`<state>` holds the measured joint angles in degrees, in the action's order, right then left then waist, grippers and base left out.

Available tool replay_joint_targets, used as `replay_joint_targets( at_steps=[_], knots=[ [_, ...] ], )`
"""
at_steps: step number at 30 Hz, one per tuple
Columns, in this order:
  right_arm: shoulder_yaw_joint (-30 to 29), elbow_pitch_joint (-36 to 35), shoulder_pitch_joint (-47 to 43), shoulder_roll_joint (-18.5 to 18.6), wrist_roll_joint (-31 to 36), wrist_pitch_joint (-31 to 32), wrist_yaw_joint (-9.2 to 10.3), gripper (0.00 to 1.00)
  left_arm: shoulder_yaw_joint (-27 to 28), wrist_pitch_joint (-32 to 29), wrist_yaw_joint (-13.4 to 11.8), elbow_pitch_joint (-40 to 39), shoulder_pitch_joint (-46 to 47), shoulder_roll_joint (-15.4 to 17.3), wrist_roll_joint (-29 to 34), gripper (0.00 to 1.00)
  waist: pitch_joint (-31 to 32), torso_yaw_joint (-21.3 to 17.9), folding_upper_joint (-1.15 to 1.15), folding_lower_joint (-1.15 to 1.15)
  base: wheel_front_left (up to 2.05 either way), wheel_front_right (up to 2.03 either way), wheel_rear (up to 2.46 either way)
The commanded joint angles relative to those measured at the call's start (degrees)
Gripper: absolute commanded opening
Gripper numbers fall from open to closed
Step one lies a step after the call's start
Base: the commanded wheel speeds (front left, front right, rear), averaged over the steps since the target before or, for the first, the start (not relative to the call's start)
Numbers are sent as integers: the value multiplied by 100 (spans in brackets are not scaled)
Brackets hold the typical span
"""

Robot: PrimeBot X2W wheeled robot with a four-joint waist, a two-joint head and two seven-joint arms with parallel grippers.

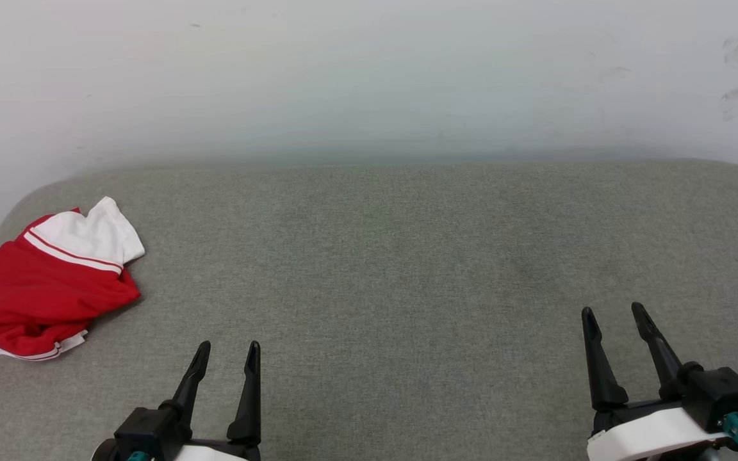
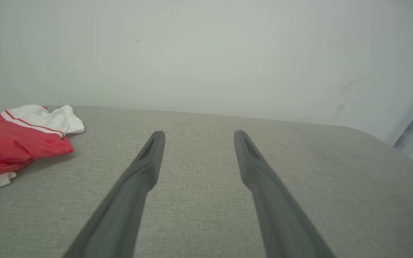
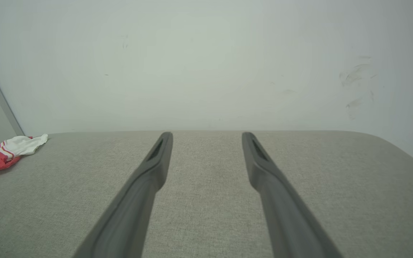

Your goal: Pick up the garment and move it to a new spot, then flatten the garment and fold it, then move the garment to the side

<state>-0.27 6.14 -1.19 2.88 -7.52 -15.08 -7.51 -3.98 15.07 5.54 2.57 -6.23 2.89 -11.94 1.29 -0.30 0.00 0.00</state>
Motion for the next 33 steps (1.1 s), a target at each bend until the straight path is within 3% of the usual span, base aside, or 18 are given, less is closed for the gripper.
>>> replay_joint_targets(
  at_steps=[1,14,33],
  knots=[
    [16,18,-32,-1,-2,-14,3,100,4,16,17,13,22,-2,-35,100,-4,6,0,0,0,0,0],
    [273,116,-102,-1,-6,-14,3,100,76,16,28,74,50,-2,-105,100,-6,380,0,0,0,0,0],
    [638,299,-99,-1,-65,-13,4,100,173,16,85,163,-50,-2,117,100,65,1826,0,0,0,0,0]
  ],
)
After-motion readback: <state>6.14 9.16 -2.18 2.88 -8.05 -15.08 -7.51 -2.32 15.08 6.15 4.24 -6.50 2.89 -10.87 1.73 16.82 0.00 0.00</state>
